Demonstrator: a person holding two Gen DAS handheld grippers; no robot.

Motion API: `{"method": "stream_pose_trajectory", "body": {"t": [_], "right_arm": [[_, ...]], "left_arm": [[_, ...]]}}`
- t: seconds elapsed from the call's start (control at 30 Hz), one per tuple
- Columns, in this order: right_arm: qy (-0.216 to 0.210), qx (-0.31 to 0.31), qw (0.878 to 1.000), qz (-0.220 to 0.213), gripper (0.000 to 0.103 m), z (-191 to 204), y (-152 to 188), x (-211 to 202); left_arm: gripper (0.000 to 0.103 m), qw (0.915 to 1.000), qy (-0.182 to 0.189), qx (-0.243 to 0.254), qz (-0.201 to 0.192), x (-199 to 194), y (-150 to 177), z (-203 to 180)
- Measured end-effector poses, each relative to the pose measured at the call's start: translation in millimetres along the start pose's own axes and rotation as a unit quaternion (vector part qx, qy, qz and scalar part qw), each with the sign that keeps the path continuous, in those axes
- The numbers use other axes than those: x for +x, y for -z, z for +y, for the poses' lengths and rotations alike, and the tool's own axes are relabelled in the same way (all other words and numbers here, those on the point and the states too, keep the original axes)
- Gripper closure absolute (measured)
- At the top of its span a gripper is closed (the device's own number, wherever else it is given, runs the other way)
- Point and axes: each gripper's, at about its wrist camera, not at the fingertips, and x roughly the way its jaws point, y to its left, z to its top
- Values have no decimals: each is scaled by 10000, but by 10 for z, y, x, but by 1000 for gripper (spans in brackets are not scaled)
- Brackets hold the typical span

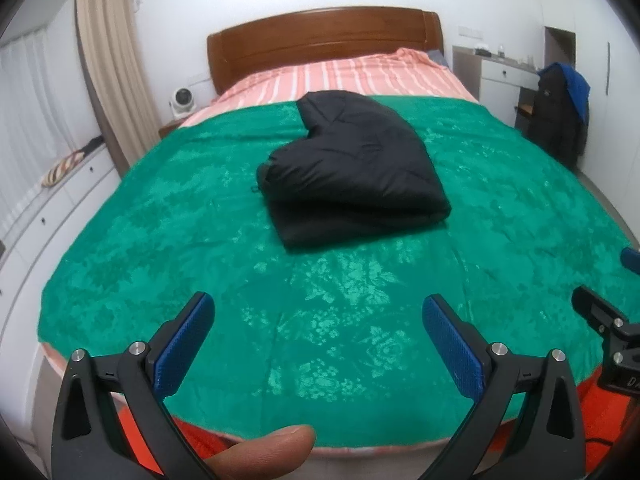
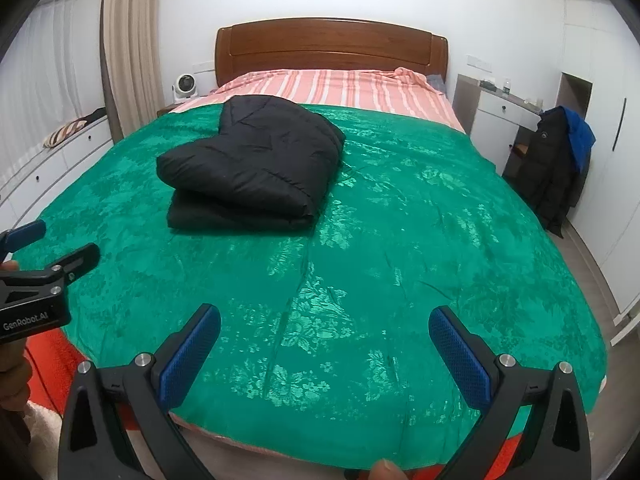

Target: Fold large clothes

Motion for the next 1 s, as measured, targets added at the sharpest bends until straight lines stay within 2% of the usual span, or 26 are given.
{"method": "stream_pose_trajectory", "body": {"t": [0.3, 0.4, 0.83, 1.0], "right_arm": [[-286, -97, 9995, 53, 0, 146, -89, -239], [-382, -120, 9992, 75, 0, 189, -104, -310], [-430, -204, 9989, -11, 0, 232, -129, -461], [-451, -239, 9987, -29, 0, 260, -144, -473]], "left_arm": [[0, 9995, 74, 275, -116, -307, -100, -56], [0, 9995, 65, 227, -194, -363, -137, -70], [0, 9996, 46, 235, -137, -392, -157, -121], [0, 9995, 51, 204, -233, -446, -177, -104]]}}
